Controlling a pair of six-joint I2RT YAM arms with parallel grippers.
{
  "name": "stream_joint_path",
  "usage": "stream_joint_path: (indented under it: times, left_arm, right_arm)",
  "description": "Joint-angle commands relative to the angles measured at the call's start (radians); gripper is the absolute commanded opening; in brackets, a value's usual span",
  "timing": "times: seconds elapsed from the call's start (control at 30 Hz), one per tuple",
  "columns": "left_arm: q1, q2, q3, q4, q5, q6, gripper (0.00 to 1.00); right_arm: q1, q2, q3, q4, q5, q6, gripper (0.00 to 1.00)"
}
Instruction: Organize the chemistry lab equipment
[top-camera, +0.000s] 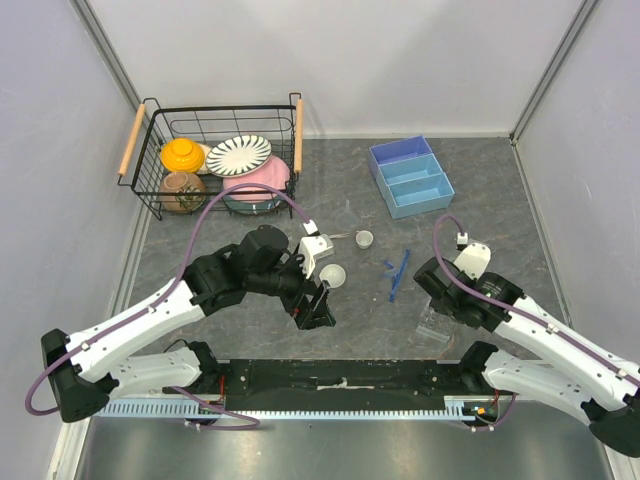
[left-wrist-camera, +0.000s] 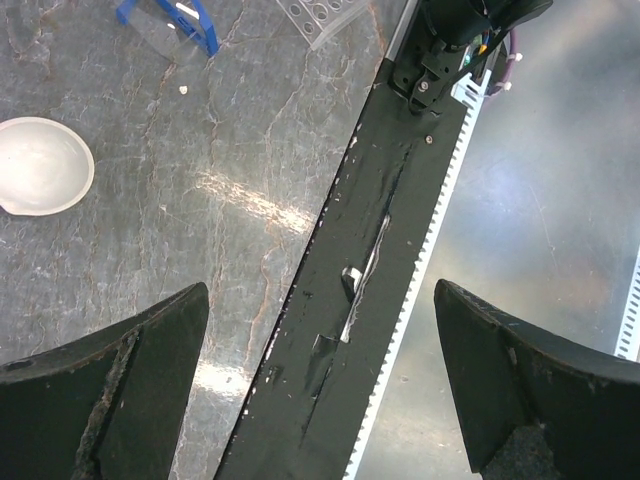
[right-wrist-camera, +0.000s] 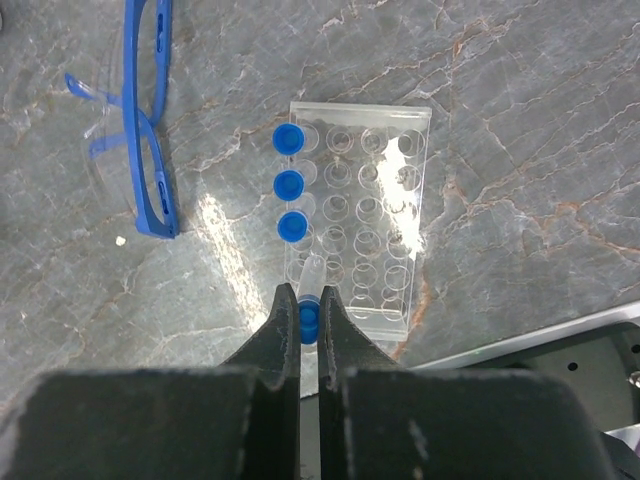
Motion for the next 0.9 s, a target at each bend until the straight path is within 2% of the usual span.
stream_joint_path:
  times: [0.0,0.87]
  left_arm:
    - [0.004,0.007,0.003,-0.003,0.005,0.054,1.00]
    - [0.005,0.022,0.017,-0.018,-0.009,0.068,1.00]
  right_arm:
    - [0.003,0.010,-0.017,0.051,0.063,0.054,0.00]
    - [0.004,0.076,-0.069,0.132,0.077,0.058,0.00]
